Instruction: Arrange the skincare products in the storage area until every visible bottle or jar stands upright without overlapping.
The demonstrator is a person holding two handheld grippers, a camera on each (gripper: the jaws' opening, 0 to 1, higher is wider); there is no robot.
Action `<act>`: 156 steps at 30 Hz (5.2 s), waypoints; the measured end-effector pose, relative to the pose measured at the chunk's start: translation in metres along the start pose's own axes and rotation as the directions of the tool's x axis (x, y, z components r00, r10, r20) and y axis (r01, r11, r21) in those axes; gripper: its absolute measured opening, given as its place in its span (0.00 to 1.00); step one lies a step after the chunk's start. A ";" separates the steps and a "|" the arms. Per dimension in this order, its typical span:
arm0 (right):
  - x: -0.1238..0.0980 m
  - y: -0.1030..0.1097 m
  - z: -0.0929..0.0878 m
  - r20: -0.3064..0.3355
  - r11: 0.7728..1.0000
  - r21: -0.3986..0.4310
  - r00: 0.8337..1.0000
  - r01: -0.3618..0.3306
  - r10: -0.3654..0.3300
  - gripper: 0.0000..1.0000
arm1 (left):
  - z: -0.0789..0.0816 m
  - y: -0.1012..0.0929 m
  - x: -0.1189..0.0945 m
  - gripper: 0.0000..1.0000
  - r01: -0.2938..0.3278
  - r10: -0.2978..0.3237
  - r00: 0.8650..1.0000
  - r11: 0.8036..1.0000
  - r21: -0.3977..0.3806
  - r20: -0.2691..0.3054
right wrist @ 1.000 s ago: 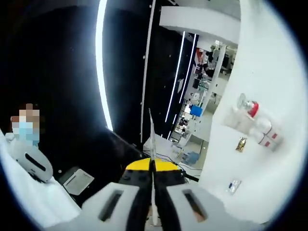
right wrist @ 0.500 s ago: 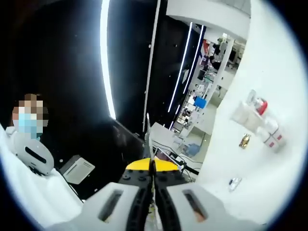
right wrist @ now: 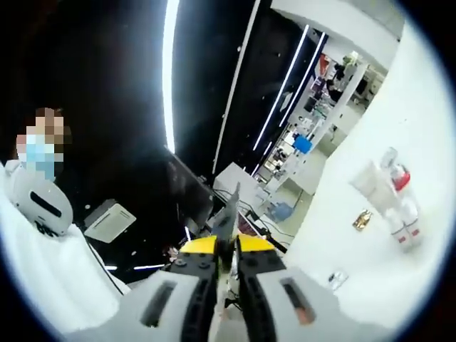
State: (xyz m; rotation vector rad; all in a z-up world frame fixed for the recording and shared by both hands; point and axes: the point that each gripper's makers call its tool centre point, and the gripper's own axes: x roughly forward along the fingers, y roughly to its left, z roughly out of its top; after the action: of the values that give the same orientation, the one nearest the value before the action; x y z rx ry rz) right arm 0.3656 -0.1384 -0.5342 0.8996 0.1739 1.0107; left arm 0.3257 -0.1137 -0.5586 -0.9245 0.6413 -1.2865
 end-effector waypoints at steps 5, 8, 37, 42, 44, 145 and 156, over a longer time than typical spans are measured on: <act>0.002 -0.009 -0.002 0.013 0.998 0.049 0.999 0.048 -0.049 0.01 | 0.005 0.011 -0.003 0.00 -0.040 0.039 0.998 0.999 0.019 0.057; 0.003 -0.010 -0.001 0.040 0.996 0.068 0.998 0.054 -0.056 0.01 | 0.007 0.017 -0.005 0.07 -0.045 0.043 0.995 0.999 0.022 0.088; 0.018 -0.075 -0.046 -0.164 0.945 -0.232 0.948 0.230 -0.271 0.20 | -0.017 0.074 -0.026 0.00 -0.118 0.150 0.976 0.973 -0.200 0.156; 0.021 -0.079 -0.049 -0.177 0.951 -0.224 0.950 0.215 -0.257 0.34 | -0.011 0.082 -0.026 0.00 -0.126 0.164 0.971 0.969 -0.214 0.171; 0.021 -0.081 -0.052 -0.190 0.952 -0.224 0.948 0.210 -0.254 0.41 | -0.009 0.087 -0.026 0.00 -0.135 0.176 0.968 0.966 -0.220 0.177; -0.070 -0.160 -0.061 -0.242 0.791 -0.380 0.774 0.479 -0.585 1.00 | -0.016 0.277 -0.036 0.34 -0.677 0.733 0.672 0.665 0.316 -0.105; -0.072 -0.160 -0.060 -0.233 0.791 -0.369 0.775 0.488 -0.587 0.99 | -0.018 0.280 -0.037 0.40 -0.676 0.774 0.621 0.607 0.417 -0.119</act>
State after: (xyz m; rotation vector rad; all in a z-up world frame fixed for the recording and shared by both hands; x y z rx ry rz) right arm 0.4010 -0.1961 -0.7071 0.3538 0.5350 0.6057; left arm 0.4473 -0.0754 -0.8110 -0.1091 0.8823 -0.7186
